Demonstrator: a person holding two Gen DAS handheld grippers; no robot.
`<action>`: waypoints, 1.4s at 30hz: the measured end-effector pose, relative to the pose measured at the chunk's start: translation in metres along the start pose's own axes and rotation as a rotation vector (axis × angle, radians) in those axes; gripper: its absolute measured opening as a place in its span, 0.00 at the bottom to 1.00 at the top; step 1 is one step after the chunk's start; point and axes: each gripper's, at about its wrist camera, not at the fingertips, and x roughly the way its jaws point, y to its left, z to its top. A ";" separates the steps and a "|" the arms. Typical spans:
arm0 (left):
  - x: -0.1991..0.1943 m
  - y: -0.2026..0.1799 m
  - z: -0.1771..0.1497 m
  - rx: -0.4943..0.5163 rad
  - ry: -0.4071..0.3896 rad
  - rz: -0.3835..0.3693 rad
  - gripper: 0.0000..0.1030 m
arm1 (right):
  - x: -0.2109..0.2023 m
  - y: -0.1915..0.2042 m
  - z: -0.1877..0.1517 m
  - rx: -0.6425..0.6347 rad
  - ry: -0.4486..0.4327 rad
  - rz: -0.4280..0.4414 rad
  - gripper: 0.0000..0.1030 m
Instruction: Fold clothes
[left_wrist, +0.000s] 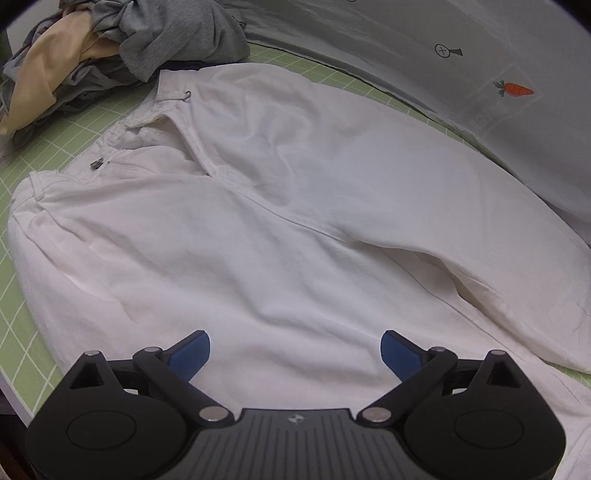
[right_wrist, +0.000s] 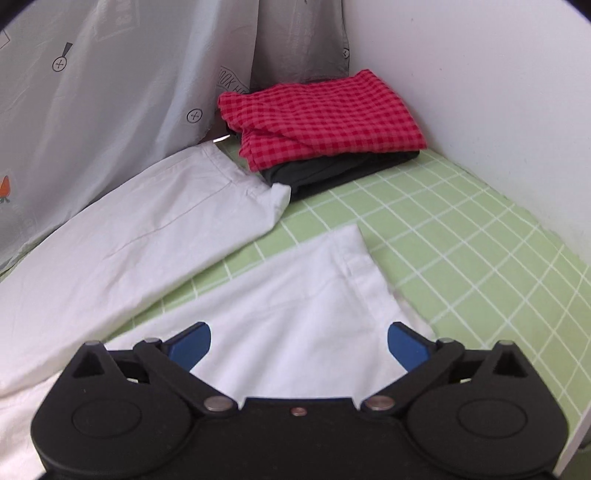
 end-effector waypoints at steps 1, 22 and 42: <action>-0.005 0.005 -0.004 -0.003 -0.006 0.000 0.96 | -0.007 -0.002 -0.011 0.008 0.004 -0.001 1.00; -0.061 0.049 -0.064 0.116 -0.034 -0.070 0.97 | -0.087 -0.006 -0.143 0.069 0.089 0.107 1.00; -0.047 0.147 -0.007 -0.119 -0.062 0.015 0.97 | -0.054 0.013 -0.123 0.312 0.086 -0.076 1.00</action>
